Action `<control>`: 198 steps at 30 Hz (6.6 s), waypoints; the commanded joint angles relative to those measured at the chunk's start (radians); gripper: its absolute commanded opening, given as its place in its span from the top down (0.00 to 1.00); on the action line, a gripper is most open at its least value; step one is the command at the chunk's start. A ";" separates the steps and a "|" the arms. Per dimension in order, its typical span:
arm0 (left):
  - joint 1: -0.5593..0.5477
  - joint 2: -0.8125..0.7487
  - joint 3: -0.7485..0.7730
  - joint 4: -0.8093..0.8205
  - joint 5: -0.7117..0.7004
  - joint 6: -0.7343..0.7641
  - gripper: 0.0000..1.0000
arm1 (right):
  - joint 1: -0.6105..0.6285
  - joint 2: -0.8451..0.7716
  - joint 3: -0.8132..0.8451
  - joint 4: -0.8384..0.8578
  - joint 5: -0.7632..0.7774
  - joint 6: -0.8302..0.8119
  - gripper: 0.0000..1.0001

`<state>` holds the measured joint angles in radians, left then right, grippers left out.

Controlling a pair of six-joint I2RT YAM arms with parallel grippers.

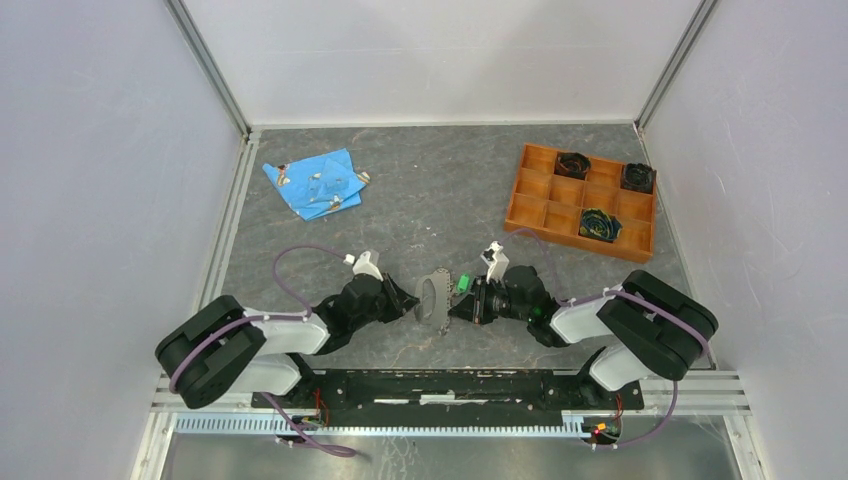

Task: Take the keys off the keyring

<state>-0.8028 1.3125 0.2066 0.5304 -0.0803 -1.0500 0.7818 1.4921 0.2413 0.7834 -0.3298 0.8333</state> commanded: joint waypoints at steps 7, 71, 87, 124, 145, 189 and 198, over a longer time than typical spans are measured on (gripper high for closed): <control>-0.003 -0.216 -0.011 -0.172 -0.068 -0.016 0.58 | -0.008 0.014 0.041 0.102 -0.021 0.015 1.00; 0.017 -0.217 -0.003 -0.175 0.027 0.115 0.56 | 0.072 0.004 0.046 -0.001 0.240 0.111 1.00; 0.067 -0.593 -0.120 -0.248 0.076 -0.027 0.48 | 0.097 -0.150 0.123 -0.060 0.273 0.112 1.00; 0.067 -0.380 -0.210 0.652 0.012 -0.009 0.21 | 0.139 -0.228 0.472 -0.100 0.605 0.490 1.00; 0.067 -0.116 -0.089 1.207 -0.092 0.081 0.10 | 0.281 -0.164 0.687 -0.083 0.717 0.519 1.00; 0.072 -0.654 0.155 0.011 -0.073 0.017 0.98 | 0.304 -0.450 0.418 -0.316 0.751 0.230 0.66; 0.221 -0.656 0.318 -0.436 0.302 0.052 0.98 | 0.303 -0.665 0.357 -0.592 0.701 -0.237 0.20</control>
<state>-0.6544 0.6621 0.4576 0.3176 -0.0021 -1.0279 1.0801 0.9230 0.6373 0.3325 0.3950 0.8669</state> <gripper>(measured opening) 0.033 0.759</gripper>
